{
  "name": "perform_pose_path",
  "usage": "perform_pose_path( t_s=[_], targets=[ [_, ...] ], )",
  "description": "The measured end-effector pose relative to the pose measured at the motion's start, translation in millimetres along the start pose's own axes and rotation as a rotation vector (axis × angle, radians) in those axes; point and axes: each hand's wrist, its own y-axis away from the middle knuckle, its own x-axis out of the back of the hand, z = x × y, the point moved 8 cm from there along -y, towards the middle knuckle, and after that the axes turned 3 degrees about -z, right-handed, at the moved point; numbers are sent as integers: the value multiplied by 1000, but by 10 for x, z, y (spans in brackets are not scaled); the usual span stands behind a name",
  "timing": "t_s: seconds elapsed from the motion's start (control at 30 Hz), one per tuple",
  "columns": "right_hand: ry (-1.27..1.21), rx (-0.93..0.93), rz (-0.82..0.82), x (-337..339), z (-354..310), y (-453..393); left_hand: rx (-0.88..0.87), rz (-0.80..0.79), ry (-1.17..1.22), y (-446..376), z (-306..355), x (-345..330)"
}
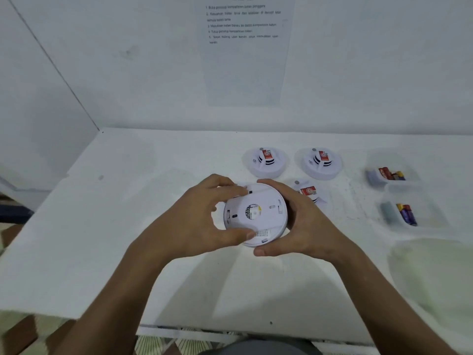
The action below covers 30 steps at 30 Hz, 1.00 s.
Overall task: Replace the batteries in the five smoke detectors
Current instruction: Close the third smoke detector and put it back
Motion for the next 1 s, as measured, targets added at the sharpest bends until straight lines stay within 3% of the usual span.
perform_pose_path(
  t_s=[0.27,0.67,0.8,0.9,1.0],
  targets=[
    [-43,4,28,-137,-45,-62,103,-70,306,84,-319,53],
    [-52,-19,-57,-248,-68,-264,6,-36,401,-1,-512,180],
    [224,-60,25,-189,28,-306,-10,45,531,-71,-548,240],
    [425,-63,4,-187,79,-329,-90,5,609,-111,-460,208],
    [443,-33,0,-155,90,-351,-104,25,605,-142,-466,206]
  ],
)
